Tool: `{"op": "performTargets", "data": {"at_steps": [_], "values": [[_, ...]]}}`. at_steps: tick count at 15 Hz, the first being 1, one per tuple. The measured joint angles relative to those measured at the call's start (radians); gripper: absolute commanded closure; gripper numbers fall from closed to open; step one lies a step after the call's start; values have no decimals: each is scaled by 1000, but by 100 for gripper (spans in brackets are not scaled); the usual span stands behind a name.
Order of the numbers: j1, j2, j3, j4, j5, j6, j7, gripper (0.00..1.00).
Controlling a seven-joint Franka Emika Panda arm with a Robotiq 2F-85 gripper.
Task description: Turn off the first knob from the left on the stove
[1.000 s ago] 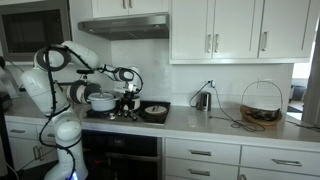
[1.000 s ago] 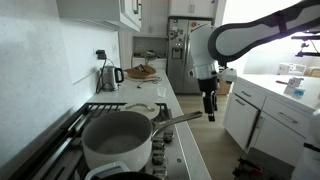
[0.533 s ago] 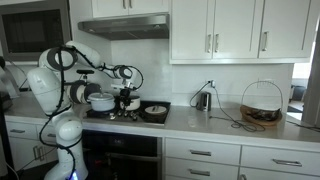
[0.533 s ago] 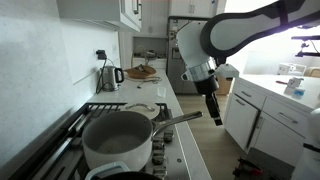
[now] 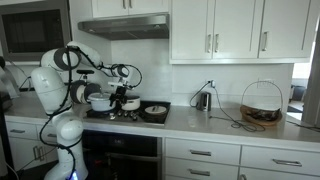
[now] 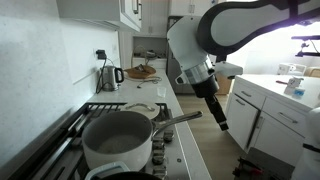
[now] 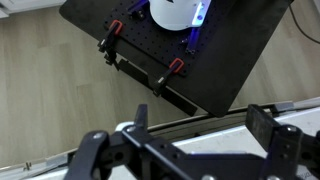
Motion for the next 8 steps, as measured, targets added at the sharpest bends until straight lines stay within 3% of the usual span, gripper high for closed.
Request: {"op": "performTargets", "data": {"at_steps": [8], "values": [[62, 87, 87, 85, -1, 0, 0, 0]]}}
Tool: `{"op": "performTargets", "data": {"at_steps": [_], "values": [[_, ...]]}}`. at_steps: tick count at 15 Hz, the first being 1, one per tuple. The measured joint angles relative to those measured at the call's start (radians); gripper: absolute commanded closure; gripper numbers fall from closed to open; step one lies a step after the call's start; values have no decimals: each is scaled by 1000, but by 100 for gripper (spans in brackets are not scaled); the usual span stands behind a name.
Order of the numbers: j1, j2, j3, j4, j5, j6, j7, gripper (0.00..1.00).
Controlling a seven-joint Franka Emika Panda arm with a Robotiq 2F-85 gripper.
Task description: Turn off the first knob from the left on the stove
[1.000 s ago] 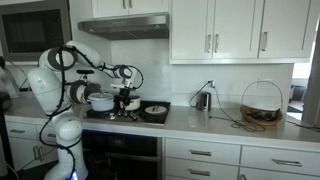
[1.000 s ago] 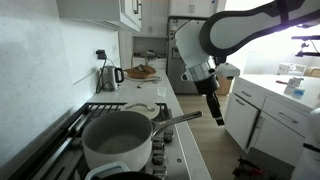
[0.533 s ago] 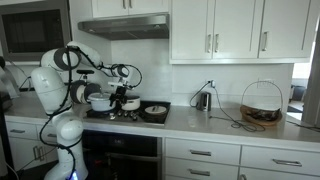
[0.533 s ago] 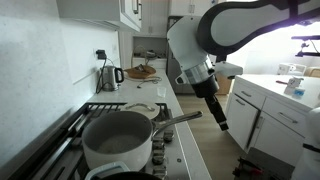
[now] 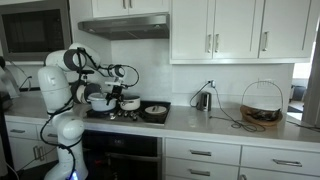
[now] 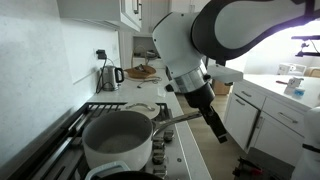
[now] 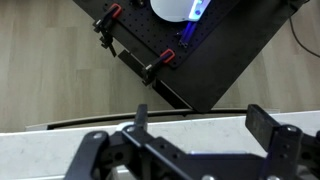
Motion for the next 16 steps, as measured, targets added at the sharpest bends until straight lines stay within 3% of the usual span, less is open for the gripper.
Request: {"op": "performTargets", "data": {"at_steps": [7, 13, 16], "values": [[27, 59, 24, 77, 18, 21, 0, 0], [58, 168, 53, 124, 57, 196, 52, 0], [78, 231, 61, 159, 50, 227, 71, 0]]}}
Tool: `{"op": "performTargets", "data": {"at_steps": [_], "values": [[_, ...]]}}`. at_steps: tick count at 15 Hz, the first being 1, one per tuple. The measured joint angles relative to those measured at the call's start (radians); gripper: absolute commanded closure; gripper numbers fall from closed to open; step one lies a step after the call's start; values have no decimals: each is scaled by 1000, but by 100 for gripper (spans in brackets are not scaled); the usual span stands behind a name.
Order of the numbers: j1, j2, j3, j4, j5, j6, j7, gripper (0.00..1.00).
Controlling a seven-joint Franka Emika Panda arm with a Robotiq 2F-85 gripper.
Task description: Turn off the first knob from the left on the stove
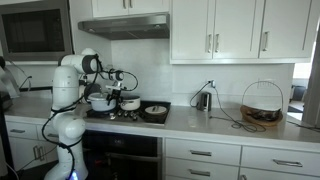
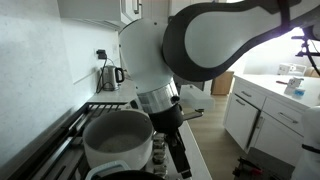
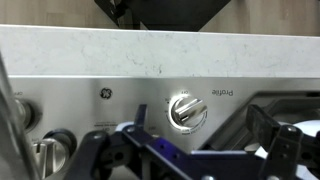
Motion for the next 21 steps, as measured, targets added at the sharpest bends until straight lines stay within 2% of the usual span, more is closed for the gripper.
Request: {"op": "performTargets", "data": {"at_steps": [12, 16, 21], "values": [[7, 19, 0, 14, 4, 0, 14, 0], [27, 3, 16, -34, 44, 10, 150, 0], [71, -103, 65, -141, 113, 37, 364, 0]]}}
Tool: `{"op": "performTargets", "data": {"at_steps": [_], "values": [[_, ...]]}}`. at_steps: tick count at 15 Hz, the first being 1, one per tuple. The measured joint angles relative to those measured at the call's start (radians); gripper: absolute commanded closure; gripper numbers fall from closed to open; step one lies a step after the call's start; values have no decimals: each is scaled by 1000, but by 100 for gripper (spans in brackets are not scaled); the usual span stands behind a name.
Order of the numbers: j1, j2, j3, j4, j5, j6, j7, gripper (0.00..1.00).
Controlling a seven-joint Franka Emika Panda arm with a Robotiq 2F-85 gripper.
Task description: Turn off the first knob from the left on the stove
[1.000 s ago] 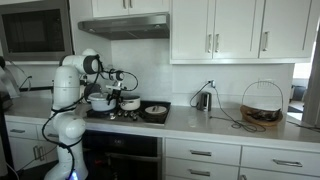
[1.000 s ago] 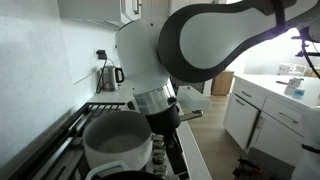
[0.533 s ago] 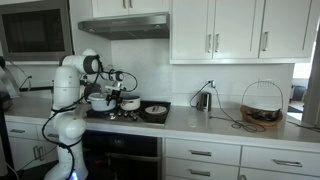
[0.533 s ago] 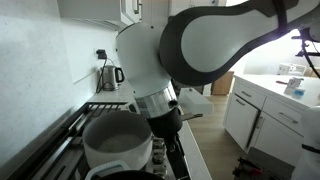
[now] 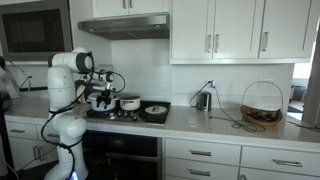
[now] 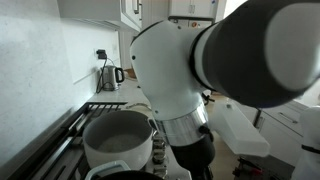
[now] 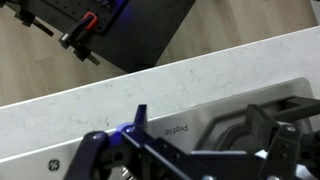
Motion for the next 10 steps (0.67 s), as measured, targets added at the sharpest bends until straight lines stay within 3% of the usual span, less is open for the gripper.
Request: {"op": "performTargets", "data": {"at_steps": [10], "values": [[67, -266, 177, -164, 80, 21, 580, 0]]}}
